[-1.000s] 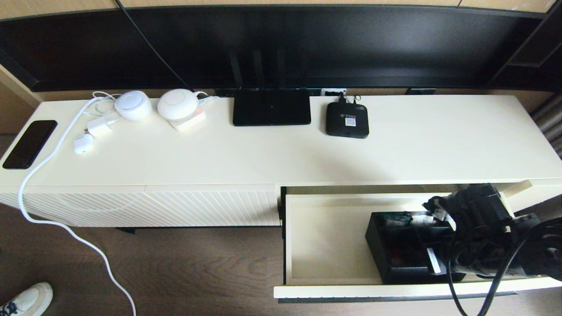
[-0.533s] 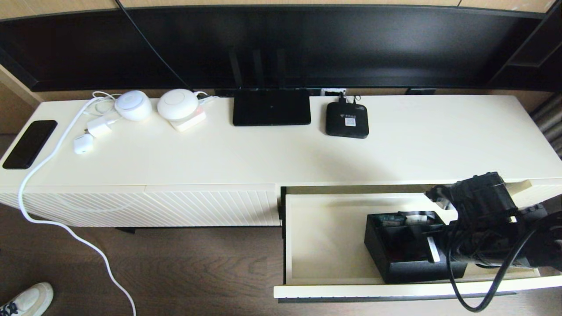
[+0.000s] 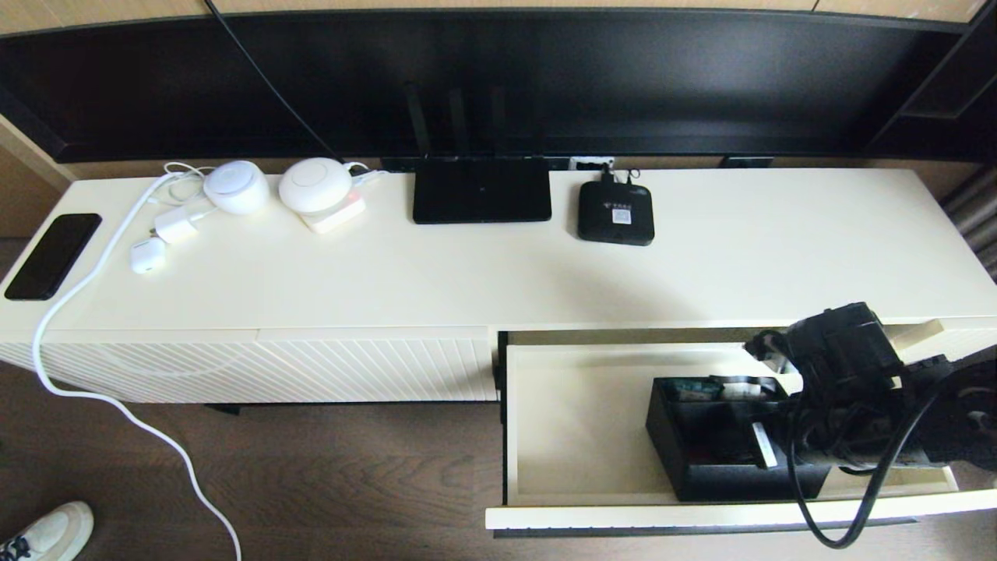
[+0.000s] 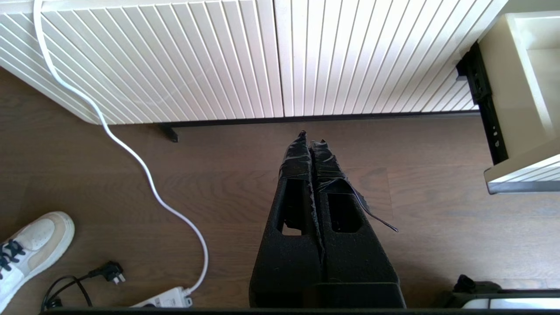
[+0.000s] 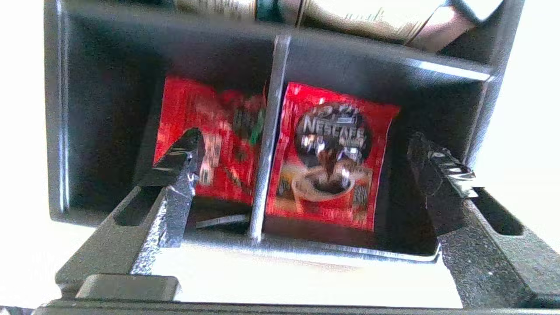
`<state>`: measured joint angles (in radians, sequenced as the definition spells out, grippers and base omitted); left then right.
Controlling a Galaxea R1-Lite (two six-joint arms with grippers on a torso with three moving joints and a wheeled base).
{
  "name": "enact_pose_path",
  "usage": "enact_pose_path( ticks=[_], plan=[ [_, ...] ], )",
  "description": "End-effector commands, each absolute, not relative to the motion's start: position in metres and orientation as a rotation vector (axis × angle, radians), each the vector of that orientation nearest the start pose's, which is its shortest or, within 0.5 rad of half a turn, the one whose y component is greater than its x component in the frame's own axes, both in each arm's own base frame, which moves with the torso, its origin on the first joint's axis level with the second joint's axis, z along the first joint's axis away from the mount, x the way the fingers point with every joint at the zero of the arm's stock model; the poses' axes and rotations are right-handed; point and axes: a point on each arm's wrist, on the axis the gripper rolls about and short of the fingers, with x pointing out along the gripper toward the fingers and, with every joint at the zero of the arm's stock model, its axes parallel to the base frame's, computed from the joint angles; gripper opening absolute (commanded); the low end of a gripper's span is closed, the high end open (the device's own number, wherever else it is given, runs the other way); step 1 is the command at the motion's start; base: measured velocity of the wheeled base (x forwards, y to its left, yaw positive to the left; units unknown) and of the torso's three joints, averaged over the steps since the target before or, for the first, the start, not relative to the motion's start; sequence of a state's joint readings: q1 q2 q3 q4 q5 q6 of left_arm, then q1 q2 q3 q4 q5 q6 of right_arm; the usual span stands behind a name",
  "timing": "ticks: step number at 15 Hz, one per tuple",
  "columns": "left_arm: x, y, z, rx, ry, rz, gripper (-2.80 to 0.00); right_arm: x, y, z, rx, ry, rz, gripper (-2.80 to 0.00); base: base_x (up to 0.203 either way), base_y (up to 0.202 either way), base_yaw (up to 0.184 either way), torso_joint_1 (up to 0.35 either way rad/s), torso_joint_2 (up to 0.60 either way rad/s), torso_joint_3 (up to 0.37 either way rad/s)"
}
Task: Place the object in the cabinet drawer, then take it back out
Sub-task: Take the storage box out of the drawer and put it on the table
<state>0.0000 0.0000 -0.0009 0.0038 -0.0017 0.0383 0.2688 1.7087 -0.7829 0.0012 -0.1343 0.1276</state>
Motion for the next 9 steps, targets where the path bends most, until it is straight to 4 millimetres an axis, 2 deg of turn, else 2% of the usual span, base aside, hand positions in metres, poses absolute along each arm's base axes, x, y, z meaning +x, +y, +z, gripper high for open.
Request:
enact_pose_path(
  ticks=[1, 6, 9],
  plan=[
    [-0.023, 0.0, 0.075, 0.038, 0.006, -0.002, -2.8, 0.261, 0.069, 0.126, -0.09, 0.935, 0.077, 0.0, 0.0, 0.0, 0.0, 0.0, 0.0, 0.0],
    [-0.023, 0.0, 0.075, 0.038, 0.003, -0.002, -2.8, 0.271, 0.073, 0.149, -0.108, 0.968, 0.097, 0.0, 0.0, 0.0, 0.0, 0.0, 0.0, 0.0],
    [-0.023, 0.0, 0.075, 0.038, 0.005, -0.002, -2.8, 0.285, 0.079, 0.146, -0.119, 1.043, 0.098, 0.0, 0.0, 0.0, 0.0, 0.0, 0.0, 0.0]
  ],
)
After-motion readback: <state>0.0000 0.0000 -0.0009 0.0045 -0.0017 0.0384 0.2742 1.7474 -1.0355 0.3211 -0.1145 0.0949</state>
